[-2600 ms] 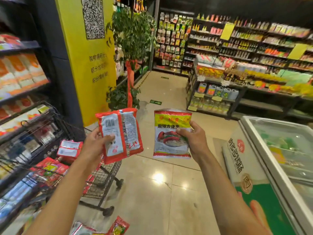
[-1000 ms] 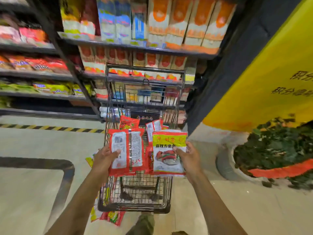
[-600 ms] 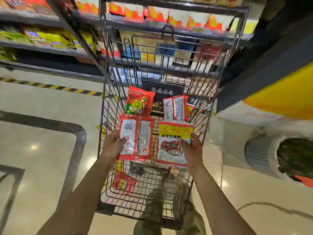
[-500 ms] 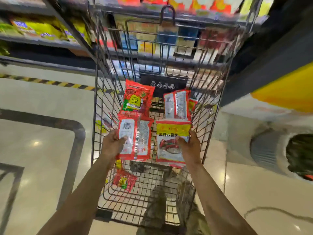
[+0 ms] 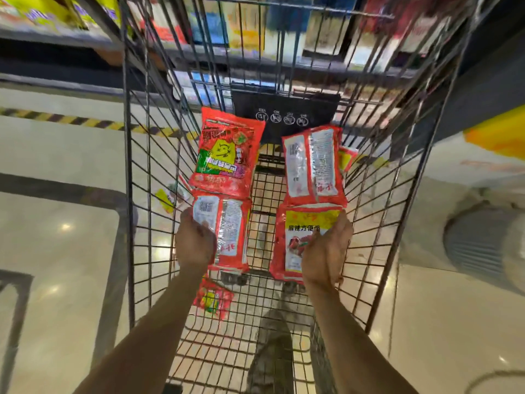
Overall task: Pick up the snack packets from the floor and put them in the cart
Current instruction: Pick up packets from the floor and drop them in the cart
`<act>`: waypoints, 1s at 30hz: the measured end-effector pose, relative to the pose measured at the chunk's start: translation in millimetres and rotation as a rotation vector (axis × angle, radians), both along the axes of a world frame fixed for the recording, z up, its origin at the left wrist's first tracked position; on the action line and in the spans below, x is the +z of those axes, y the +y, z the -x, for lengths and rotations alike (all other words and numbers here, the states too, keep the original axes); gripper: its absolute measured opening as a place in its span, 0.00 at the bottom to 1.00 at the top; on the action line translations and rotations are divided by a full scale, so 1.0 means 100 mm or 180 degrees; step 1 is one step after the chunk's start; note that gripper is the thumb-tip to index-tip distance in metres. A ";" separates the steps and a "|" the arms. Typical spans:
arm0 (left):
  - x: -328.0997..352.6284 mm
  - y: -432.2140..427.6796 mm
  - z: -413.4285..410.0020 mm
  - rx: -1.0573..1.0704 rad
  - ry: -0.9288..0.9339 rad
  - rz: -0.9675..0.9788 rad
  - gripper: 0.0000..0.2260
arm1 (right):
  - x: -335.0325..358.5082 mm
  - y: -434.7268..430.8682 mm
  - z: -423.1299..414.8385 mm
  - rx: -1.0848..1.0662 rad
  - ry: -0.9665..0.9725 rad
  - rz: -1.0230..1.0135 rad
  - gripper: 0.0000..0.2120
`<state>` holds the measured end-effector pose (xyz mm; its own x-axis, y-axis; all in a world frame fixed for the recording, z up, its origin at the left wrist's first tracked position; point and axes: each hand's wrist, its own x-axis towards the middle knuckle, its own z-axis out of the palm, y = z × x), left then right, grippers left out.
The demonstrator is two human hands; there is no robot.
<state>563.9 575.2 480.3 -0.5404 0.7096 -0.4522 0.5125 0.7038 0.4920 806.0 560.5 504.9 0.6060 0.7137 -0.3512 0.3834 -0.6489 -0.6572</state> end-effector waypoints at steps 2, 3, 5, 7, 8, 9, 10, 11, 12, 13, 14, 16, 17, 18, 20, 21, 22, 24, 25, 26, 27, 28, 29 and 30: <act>0.14 -0.01 -0.12 -0.0238 0.0174 -0.0319 0.21 | 0.03 -0.06 0.00 0.0445 -0.0246 0.0087 0.30; 0.22 -0.03 -0.14 -0.0423 0.0270 -0.0488 0.22 | 0.07 -0.09 0.00 0.0748 -0.0415 0.0040 0.36; 0.38 -0.08 -0.12 -0.0929 0.0418 -0.0796 0.23 | 0.20 -0.08 -0.01 0.1128 -0.0643 -0.0118 0.39; 0.65 -0.08 -0.05 -0.1486 0.0474 -0.0938 0.25 | 0.49 -0.03 0.01 0.1406 -0.0826 -0.0250 0.35; 0.82 -0.08 -0.01 -0.1749 0.0479 -0.0961 0.26 | 0.65 0.00 0.02 0.1447 -0.0805 -0.0279 0.33; 1.03 -0.07 0.03 -0.1975 0.0475 -0.0975 0.27 | 0.84 0.04 0.01 0.1451 -0.0690 -0.0284 0.32; 1.24 -0.07 0.09 -0.2159 0.0500 -0.0999 0.28 | 1.05 0.07 0.01 0.1471 -0.0561 -0.0276 0.31; 1.47 -0.08 0.16 -0.2298 0.0581 -0.1044 0.28 | 1.28 0.09 0.01 0.1511 -0.0532 -0.0318 0.30; 1.72 -0.08 0.23 -0.2408 0.0710 -0.1093 0.29 | 1.51 0.12 0.01 0.1554 -0.0606 -0.0388 0.29; 1.97 -0.08 0.30 -0.2516 0.0859 -0.1115 0.29 | 1.74 0.13 0.00 0.1595 -0.0721 -0.0477 0.27; 2.24 -0.08 0.36 -0.2632 0.0960 -0.1161 0.29 | 1.99 0.14 0.02 0.1642 -0.0842 -0.0576 0.26; 2.77 -0.11 0.47 -0.2812 0.1128 -0.1368 0.31 | 2.55 0.11 0.06 0.1766 -0.1056 -0.0745 0.28; 3.06 -0.17 0.50 -0.2828 0.1234 -0.1413 0.31 | 2.86 0.06 0.09 0.1764 -0.1111 -0.0748 0.29; 3.36 -0.25 0.53 -0.2801 0.1330 -0.1427 0.32 | 3.16 -0.03 0.12 0.1746 -0.1194 -0.0812 0.29; 3.85 -0.48 0.60 -0.2722 0.1492 -0.1574 0.32 | 3.71 -0.26 0.18 0.1758 -0.1381 -0.1130 0.31; 4.07 -0.63 0.63 -0.2684 0.1555 -0.1661 0.32 | 3.95 -0.41 0.22 0.1720 -0.1434 -0.1292 0.31; 4.27 -0.78 0.67 -0.2654 0.1632 -0.1744 0.32 | 4.17 -0.56 0.26 0.1653 -0.1441 -0.1395 0.31; 4.63 -1.13 0.75 -0.2589 0.1780 -0.1900 0.33 | 4.55 -0.91 0.34 0.1548 -0.1500 -0.1537 0.31; 4.80 -1.33 0.79 -0.2544 0.1830 -0.1963 0.33 | 4.70 -1.09 0.39 0.1532 -0.1554 -0.1623 0.31; 4.95 -1.54 0.83 -0.2491 0.1885 -0.2031 0.33 | 4.84 -1.29 0.44 0.1524 -0.1616 -0.1713 0.31; 5.09 -1.76 0.86 -0.2446 0.1958 -0.2112 0.33 | 4.97 -1.48 0.49 0.1543 -0.1662 -0.1802 0.31; 5.23 -1.99 0.90 -0.2423 0.2029 -0.2160 0.33 | 5.09 -1.68 0.55 0.1589 -0.1697 -0.1866 0.32; 5.36 -2.22 0.95 -0.2408 0.2096 -0.2179 0.33 | 5.21 -1.89 0.61 0.1640 -0.1734 -0.1907 0.32; 5.48 -2.44 1.02 -0.2391 0.2172 -0.2196 0.33 | 5.34 -2.09 0.67 0.1688 -0.1805 -0.1944 0.33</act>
